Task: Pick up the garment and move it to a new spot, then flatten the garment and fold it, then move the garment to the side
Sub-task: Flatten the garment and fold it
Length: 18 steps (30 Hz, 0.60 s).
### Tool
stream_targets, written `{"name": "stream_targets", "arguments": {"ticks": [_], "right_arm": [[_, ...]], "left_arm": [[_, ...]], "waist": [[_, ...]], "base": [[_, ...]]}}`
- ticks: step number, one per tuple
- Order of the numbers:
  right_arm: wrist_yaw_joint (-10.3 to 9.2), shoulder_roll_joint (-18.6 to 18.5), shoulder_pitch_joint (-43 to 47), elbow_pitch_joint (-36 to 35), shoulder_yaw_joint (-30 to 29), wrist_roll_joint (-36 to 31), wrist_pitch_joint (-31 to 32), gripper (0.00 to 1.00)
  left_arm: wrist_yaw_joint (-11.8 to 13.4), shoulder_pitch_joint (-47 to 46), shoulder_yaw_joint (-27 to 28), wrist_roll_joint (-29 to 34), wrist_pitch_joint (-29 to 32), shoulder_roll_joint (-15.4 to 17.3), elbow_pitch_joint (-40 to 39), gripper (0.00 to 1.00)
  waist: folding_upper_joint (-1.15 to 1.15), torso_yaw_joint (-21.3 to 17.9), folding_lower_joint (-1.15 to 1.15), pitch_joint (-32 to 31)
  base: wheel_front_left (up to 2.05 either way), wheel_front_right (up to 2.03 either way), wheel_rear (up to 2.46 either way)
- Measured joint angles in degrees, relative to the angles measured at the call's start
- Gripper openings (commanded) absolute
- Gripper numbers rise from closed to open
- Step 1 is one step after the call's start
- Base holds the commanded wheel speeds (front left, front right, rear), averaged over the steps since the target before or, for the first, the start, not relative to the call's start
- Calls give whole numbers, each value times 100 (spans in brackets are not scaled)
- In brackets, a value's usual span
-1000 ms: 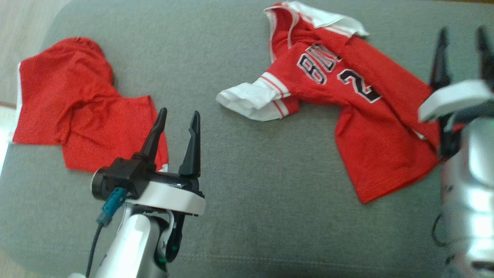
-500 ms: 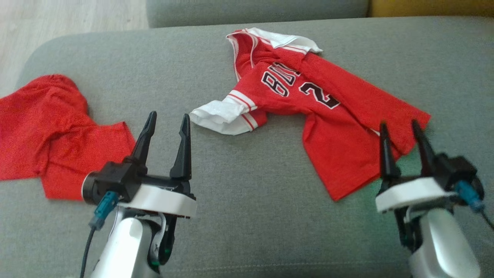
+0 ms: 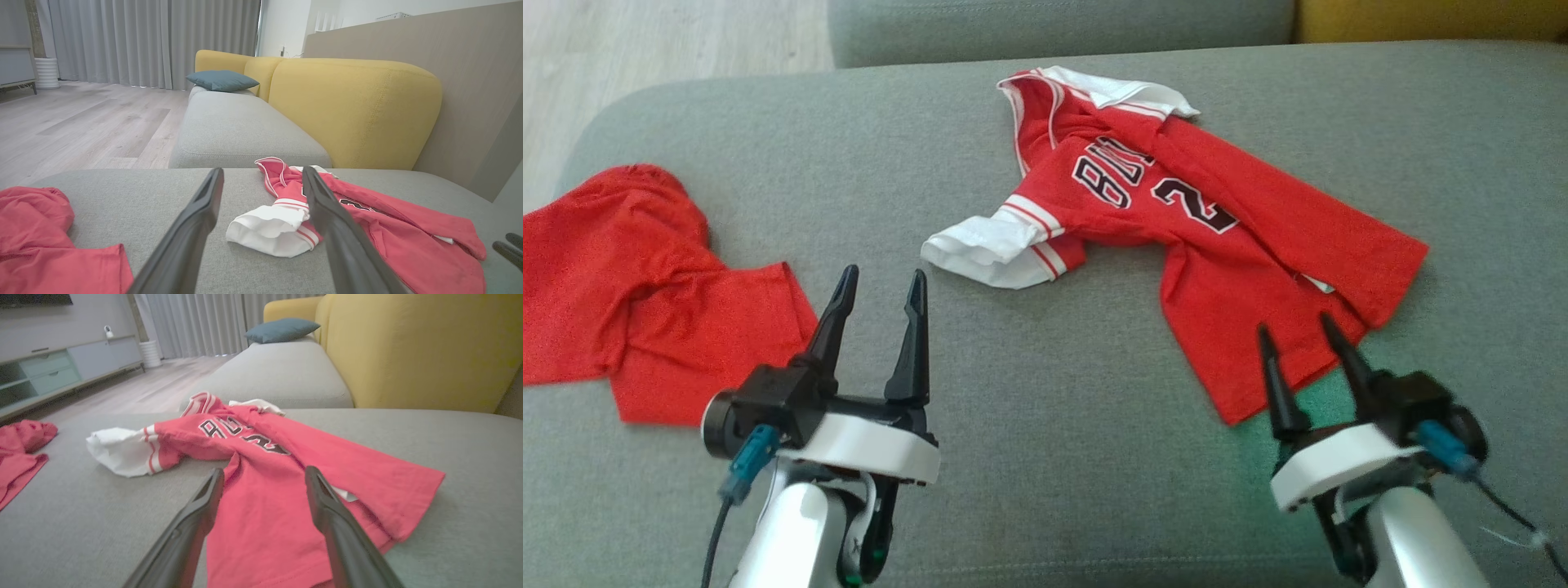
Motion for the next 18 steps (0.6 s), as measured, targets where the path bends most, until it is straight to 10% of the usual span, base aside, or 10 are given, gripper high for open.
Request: {"name": "stream_targets", "arguments": {"ticks": [18], "right_arm": [[0, 12, -59, 1141, 238, -951, 725, 100]], "left_arm": [[2, -46, -70, 0, 0, 1, 11, 100]], "waist": [[0, 394, 0, 334]], "base": [[0, 0, 0]]}}
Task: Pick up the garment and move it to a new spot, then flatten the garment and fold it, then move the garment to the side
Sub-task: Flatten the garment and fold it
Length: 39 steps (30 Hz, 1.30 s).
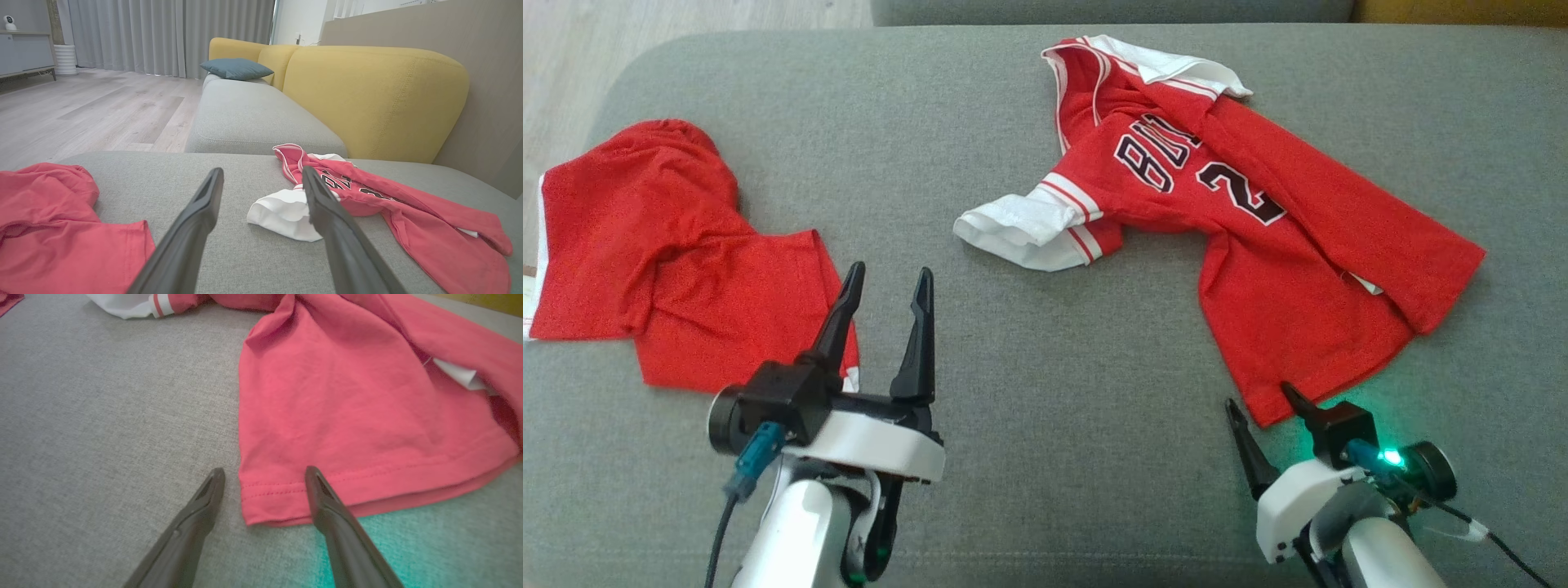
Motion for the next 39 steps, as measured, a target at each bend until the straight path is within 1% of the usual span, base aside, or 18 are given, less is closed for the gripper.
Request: {"name": "stream_targets", "arguments": {"ticks": [2, 3, 4, 8, 12, 21, 24, 28, 29, 30, 34, 39], "right_arm": [[0, 1, -25, 33, -9, -48, -7, 99], [0, 1, -61, 60, -13, -104, -18, 34], [0, 1, -105, 91, -23, -162, -24, 0], [0, 15, -225, 194, -259, -371, -36, 0], [1, 15, -200, 162, -738, -561, -27, 0], [1, -263, 110, -600, -1990, -827, 294, 0], [1, -321, 214, -739, -2248, -922, 378, 0], [1, -308, 221, -847, -2358, -955, 428, 0], [1, -293, 221, -854, -2353, -954, 467, 26], [1, -276, 222, -860, -2341, -954, 465, 100], [0, -167, 228, -902, -2185, -804, 345, 100], [1, -51, 258, -1224, -1742, -65, -71, 100]], "left_arm": [[0, -1, -2, 0, 0, 0, -1, 100], [0, -1, -1, 0, 0, 0, -1, 100], [1, -1, -1, 0, 0, 0, -1, 100], [2, -2, 26, 0, 0, 1, 0, 100], [3, -2, 46, 0, 0, 1, 0, 100], [3, -2, 54, -7, 0, 0, -16, 100], [3, -3, 43, -8, 0, 0, -16, 100], [2, -3, 31, -8, 0, 0, -15, 100], [2, -3, 27, -8, 0, 0, -13, 100], [2, -2, 25, -8, 0, 1, -10, 100], [1, -1, 26, -7, 0, 1, 7, 100], [-4, 3, 30, 1, 0, 1, 13, 100]], "waist": [[0, 2, 0, 8], [0, -1, 0, 13], [0, -7, 0, 15], [0, -85, 0, 3], [0, -231, 0, -32], [0, -610, 0, -104], [0, -655, 0, -109], [0, -666, 0, -121], [0, -665, 0, -125], [0, -665, 0, -130], [0, -685, 0, -160], [0, -774, 0, -221]], "base": [[0, 0, 0], [0, 0, 0], [0, 0, 0], [0, 0, 0], [0, 0, 0], [0, 0, 0], [0, 0, 0], [0, 0, 0], [0, 0, 0], [0, 0, 0], [0, 0, 0], [0, 0, 0]]}}
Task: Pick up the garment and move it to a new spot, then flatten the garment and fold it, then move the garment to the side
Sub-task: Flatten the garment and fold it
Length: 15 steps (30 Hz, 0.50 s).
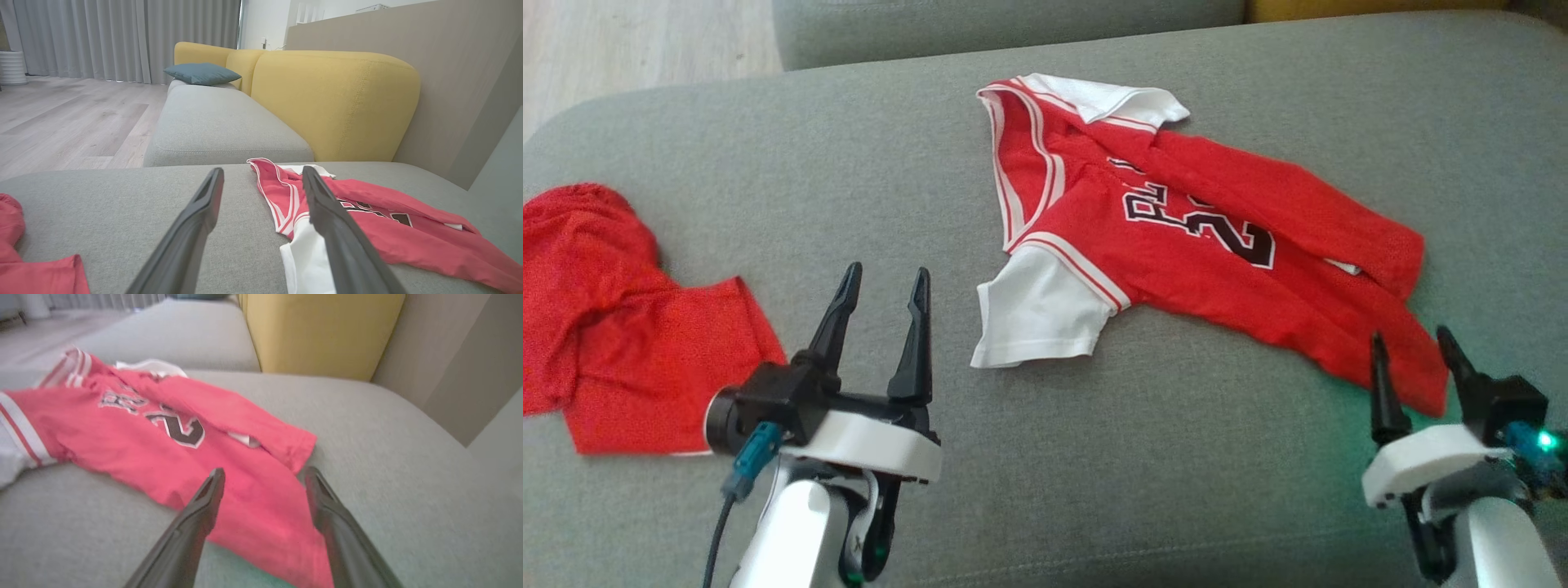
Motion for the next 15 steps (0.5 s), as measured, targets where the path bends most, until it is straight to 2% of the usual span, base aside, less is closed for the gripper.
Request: {"name": "stream_targets", "arguments": {"ticks": [7, 15], "right_arm": [[-1, 60, 163, -492, 575, 927, -570, 100], [-1, 66, 374, -447, 656, 1374, -799, 100]], "left_arm": [[-1, 12, -60, 0, 0, 0, 4, 100], [-45, 35, -155, 0, 0, 2, 67, 100]], "waist": [[0, -103, 0, -96], [0, -130, 0, -128]], "base": [[0, 0, 0], [0, 0, 0]]}}
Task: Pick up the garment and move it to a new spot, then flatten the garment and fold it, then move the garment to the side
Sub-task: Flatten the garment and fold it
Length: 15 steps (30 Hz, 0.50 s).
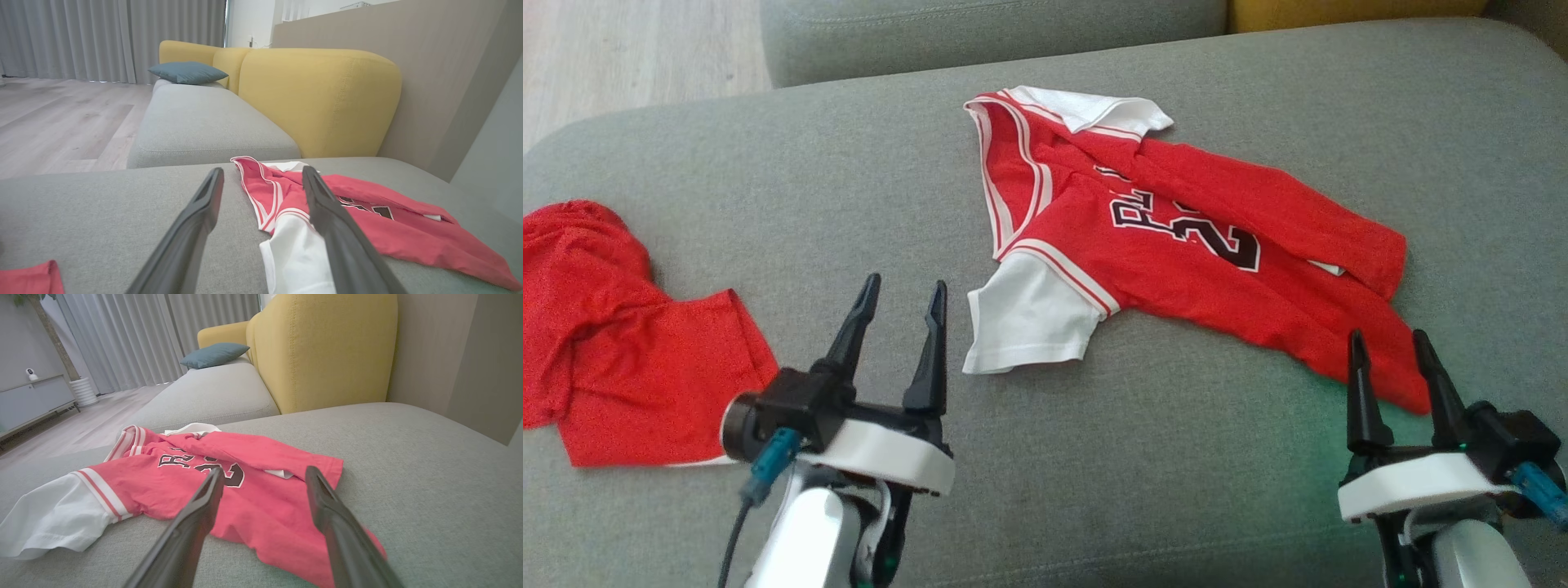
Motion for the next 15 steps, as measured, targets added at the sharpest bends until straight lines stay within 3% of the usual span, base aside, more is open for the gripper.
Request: {"name": "stream_targets", "arguments": {"ticks": [5, 10, 15], "right_arm": [[0, 1, -9, 0, -53, 18, -37, 100], [0, 2, -24, -3, -47, 19, -80, 100], [0, 4, -135, -9, -45, 60, -81, 100]], "left_arm": [[-143, 70, -221, -1, 1, 2, 300, 100], [-252, 53, -541, 49, 1, 5, 1212, 100], [-188, -248, -677, 49, 1, 5, 1975, 100]], "waist": [[0, -42, 0, 15], [0, -104, 0, 79], [0, -197, 0, 204]], "base": [[0, 0, 0], [0, 0, 0], [0, 0, 0]]}}
